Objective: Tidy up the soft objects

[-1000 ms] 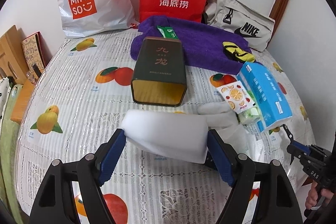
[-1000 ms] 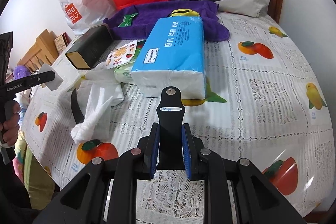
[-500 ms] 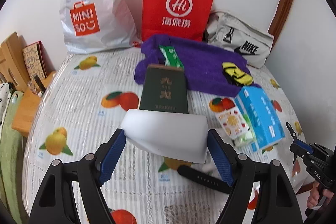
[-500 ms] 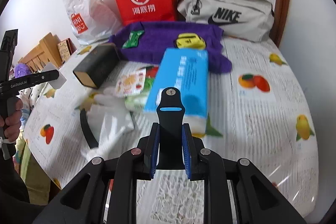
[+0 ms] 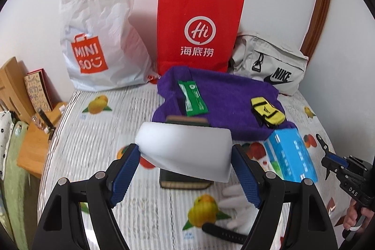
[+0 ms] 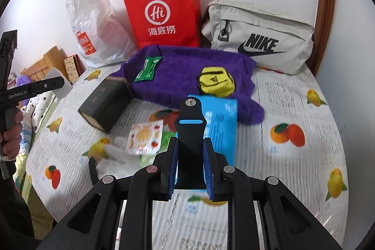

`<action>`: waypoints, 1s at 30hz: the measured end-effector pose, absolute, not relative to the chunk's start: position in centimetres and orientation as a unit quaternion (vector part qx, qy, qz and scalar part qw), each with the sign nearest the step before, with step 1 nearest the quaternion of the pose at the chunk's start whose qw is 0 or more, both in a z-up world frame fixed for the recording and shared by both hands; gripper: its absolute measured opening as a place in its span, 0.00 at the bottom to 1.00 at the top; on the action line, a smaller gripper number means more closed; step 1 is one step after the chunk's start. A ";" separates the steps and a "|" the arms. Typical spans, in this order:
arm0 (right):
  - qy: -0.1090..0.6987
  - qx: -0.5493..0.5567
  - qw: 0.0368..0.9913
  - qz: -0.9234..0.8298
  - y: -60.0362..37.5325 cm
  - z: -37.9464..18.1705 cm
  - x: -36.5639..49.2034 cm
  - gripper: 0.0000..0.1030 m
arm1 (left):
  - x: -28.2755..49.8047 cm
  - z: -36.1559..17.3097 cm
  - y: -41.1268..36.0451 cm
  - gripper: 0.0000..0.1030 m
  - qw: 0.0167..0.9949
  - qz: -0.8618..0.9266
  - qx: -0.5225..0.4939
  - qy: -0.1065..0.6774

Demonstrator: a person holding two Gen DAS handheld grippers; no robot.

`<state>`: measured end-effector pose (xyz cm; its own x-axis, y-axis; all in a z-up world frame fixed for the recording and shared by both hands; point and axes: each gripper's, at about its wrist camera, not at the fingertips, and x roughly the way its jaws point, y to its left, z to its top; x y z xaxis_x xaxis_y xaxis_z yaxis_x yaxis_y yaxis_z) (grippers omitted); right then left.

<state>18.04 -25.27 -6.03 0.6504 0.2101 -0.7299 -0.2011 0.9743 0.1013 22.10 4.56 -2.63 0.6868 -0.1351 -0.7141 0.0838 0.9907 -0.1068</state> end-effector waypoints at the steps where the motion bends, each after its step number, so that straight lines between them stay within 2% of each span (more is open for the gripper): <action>1: 0.401 0.004 0.909 0.112 -25.4 -5.9 18.6 0.20 | 22.5 -2.5 4.5 0.75 0.918 -0.059 -0.032 0.391; 17: 0.388 -0.001 0.916 0.107 -26.0 -4.8 26.9 0.20 | 30.0 -3.5 4.1 0.75 0.912 -0.072 -0.040 0.401; 30: 0.413 0.008 0.904 0.107 -26.1 -7.5 33.6 0.20 | 37.0 -6.3 2.4 0.76 0.895 -0.094 -0.034 0.436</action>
